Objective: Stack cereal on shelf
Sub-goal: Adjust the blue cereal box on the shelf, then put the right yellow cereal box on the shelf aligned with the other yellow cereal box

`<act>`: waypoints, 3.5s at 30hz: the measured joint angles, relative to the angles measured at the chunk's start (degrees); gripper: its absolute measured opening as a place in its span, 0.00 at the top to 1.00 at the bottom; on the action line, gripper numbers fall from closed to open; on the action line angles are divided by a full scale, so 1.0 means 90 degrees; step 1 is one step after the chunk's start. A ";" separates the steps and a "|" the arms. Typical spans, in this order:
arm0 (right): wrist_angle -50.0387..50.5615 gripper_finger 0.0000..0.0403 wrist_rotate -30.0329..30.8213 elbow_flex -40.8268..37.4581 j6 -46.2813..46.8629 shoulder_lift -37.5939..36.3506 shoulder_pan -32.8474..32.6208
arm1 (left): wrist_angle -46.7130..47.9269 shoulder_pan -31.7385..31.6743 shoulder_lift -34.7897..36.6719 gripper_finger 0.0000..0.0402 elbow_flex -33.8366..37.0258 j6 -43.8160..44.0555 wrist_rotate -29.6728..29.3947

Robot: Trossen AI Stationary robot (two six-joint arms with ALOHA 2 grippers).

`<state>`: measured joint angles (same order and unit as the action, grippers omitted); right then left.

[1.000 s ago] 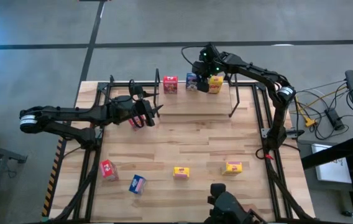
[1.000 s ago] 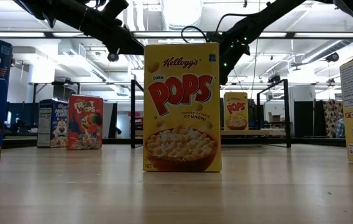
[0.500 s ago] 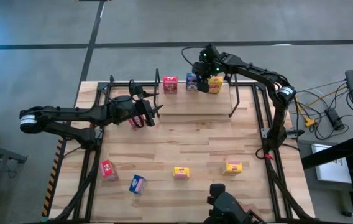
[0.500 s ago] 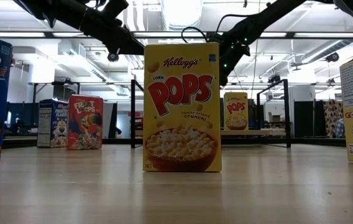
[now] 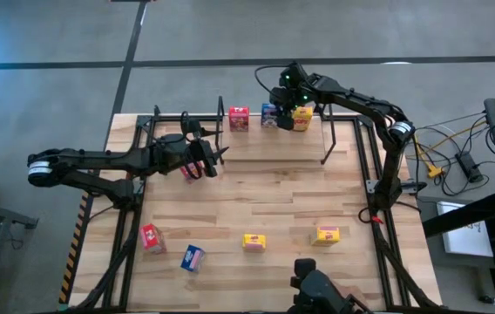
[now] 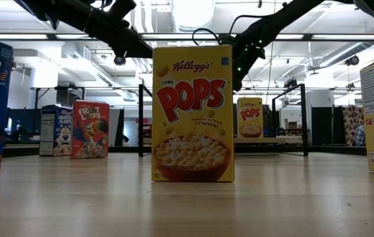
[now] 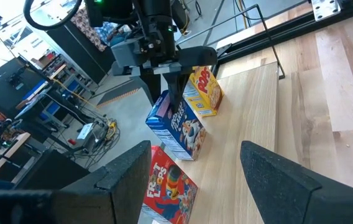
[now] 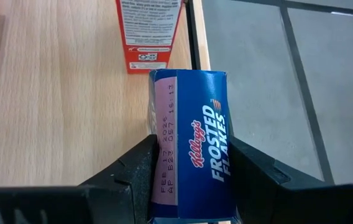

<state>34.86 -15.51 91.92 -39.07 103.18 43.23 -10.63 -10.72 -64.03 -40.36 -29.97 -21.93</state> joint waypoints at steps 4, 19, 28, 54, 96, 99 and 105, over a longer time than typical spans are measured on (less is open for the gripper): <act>0.0018 0.57 0.0003 0.0000 0.0177 0.0000 -0.0009 | 0.0000 0.0000 0.0000 0.42 0.0000 0.0002 0.0000; 0.0113 0.37 0.0010 0.0055 0.0271 0.0002 -0.0009 | -0.0002 0.0000 0.0000 0.42 0.0000 0.0000 0.0000; 0.0513 0.33 0.0010 0.0364 0.0639 -0.0287 -0.0073 | -0.0006 0.0001 0.0000 0.42 0.0000 0.0001 0.0000; 0.2051 0.41 0.0063 0.0262 0.4469 -0.1353 -0.4065 | -0.0041 0.0264 0.0000 0.42 -0.0112 0.0271 0.0006; 0.5335 0.34 0.2173 -0.0222 0.8246 -0.1410 -0.8035 | -0.0048 0.0478 0.0007 0.42 -0.0216 0.0530 0.0053; 0.4823 0.36 0.2576 -0.0575 0.8062 -0.1711 -0.8190 | -0.0046 0.0478 0.0007 0.42 -0.0216 0.0509 0.0053; 0.3727 0.39 0.3136 -0.1797 0.8219 -0.2850 -0.8557 | -0.0051 0.0478 0.0007 0.42 -0.0216 0.0588 0.0053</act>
<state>68.40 12.71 75.75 34.90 77.52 -33.78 -11.09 -6.41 -63.96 -42.30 -24.68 -21.45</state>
